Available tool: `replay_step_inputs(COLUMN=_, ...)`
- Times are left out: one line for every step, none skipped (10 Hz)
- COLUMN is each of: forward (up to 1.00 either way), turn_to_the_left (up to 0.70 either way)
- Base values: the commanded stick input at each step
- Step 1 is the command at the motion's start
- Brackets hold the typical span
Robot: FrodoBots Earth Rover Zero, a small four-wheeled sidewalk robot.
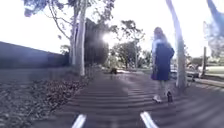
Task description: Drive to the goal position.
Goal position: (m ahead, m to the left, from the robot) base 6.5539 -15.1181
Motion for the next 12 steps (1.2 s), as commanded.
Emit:
replay_step_inputs(forward=0.98, turn_to_the_left=-0.23)
replay_step_inputs(forward=0.98, turn_to_the_left=-0.08)
replay_step_inputs(forward=0.98, turn_to_the_left=0.0)
replay_step_inputs(forward=0.98, turn_to_the_left=0.0)
replay_step_inputs(forward=0.98, turn_to_the_left=0.0)
replay_step_inputs(forward=0.98, turn_to_the_left=0.0)
replay_step_inputs(forward=0.98, turn_to_the_left=0.0)
replay_step_inputs(forward=0.98, turn_to_the_left=0.0)
replay_step_inputs(forward=0.98, turn_to_the_left=0.0)
replay_step_inputs(forward=0.98, turn_to_the_left=-0.26)
replay_step_inputs(forward=0.98, turn_to_the_left=-0.16)
replay_step_inputs(forward=0.98, turn_to_the_left=0.0)
